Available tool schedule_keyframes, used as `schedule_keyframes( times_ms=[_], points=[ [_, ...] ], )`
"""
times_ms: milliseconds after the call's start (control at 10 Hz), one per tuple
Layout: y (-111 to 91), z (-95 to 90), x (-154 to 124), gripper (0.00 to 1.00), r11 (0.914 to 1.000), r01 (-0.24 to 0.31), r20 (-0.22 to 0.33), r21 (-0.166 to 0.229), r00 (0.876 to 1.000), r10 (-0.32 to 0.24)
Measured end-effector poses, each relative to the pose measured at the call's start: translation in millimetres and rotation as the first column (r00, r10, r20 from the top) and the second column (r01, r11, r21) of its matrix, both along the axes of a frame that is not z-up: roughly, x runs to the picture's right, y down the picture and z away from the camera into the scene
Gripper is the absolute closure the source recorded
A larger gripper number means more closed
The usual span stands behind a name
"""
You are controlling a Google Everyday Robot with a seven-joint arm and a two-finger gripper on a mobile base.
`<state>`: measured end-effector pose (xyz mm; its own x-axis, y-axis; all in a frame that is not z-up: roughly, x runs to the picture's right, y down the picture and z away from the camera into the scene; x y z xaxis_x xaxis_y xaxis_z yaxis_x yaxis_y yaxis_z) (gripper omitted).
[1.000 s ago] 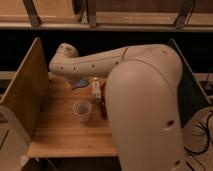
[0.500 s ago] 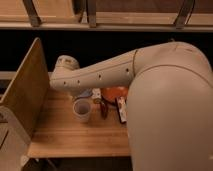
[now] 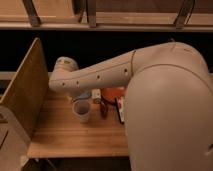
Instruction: Place the white sponge in the ceramic cup
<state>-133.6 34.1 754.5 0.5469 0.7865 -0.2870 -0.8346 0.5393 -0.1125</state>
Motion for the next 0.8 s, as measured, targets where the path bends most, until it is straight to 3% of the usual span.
schedule_keyframes(
  times_ms=[400, 800],
  points=[
    [22.8, -1.5, -12.3, 1.00, 0.9982, -0.008, 0.021, -0.060, 1.000, 0.009],
    [31.9, -12.7, -22.7, 1.00, 0.9920, -0.074, 0.058, -0.102, 0.995, 0.080]
  ],
)
